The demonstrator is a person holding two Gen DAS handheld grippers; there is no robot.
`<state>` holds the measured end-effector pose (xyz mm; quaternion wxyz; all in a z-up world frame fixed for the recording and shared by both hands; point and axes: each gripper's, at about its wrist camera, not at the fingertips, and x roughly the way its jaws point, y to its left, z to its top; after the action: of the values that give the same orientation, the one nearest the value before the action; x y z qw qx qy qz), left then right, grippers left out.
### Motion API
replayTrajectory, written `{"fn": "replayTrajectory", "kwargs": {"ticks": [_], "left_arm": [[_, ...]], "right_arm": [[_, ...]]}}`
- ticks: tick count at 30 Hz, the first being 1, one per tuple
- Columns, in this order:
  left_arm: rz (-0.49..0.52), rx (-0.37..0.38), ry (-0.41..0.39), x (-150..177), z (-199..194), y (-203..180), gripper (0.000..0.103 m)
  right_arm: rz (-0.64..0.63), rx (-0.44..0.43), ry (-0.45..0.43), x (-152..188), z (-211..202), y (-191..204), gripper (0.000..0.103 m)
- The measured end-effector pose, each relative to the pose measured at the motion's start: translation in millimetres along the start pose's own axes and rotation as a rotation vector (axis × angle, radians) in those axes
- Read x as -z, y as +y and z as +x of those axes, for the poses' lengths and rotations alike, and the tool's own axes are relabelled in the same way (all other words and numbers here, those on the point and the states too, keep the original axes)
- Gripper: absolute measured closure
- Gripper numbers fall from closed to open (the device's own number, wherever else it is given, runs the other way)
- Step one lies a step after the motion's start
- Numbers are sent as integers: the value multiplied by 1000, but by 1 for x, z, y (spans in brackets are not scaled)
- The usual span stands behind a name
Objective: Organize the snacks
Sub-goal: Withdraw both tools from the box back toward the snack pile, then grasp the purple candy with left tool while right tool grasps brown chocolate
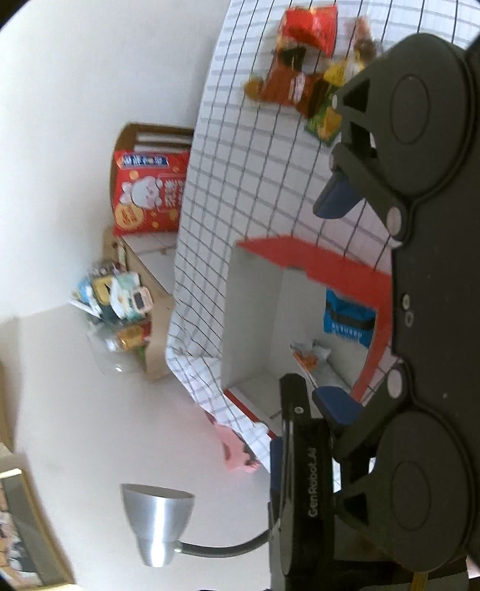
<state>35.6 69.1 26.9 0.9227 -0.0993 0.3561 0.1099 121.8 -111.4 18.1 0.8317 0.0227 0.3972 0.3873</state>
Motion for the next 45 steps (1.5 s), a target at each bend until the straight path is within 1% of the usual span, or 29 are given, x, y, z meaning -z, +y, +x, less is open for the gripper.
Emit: {"fn": "replayTrajectory", "kwargs": {"ticks": [3,4,5,10,13,16,20,23,27,31,35,39,42,43,45], "left_arm": [[7,50,-15,2,-1,-19,8],[9,65,-23,3,0,-26,3],[15,81,-28,5,0,-34,2],[31,140,-22,13,12,-65,1],[50,140,15,19,29,-86,1],[63,146,64,26,45,-108,1],[66,127,85,33,62,-136,1],[68,117,103,35,74,-152,1],[84,77,121,39,93,-172,1],[95,27,137,44,114,-187,1],[91,11,189,47,138,-199,1],[76,-8,264,52,163,-211,1],[78,-27,297,54,177,-217,3],[73,-41,311,55,183,-219,3],[53,-45,341,56,195,-218,3]], "right_arm": [[15,34,-26,7,-17,-22,1],[23,42,-30,11,-23,-31,1],[32,55,-34,14,-28,-40,1],[55,116,-40,33,-44,-77,1],[41,151,-36,44,-51,-97,1],[28,207,-39,53,-56,-119,1],[58,251,-32,61,-58,-154,2],[51,267,-27,65,-57,-173,3],[48,284,-10,69,-48,-196,5],[80,289,15,70,-36,-219,6],[130,284,47,71,-22,-241,8],[179,261,90,70,-4,-257,15],[189,243,126,68,11,-264,18],[197,235,140,67,17,-266,22],[220,224,168,66,27,-272,25]]}}
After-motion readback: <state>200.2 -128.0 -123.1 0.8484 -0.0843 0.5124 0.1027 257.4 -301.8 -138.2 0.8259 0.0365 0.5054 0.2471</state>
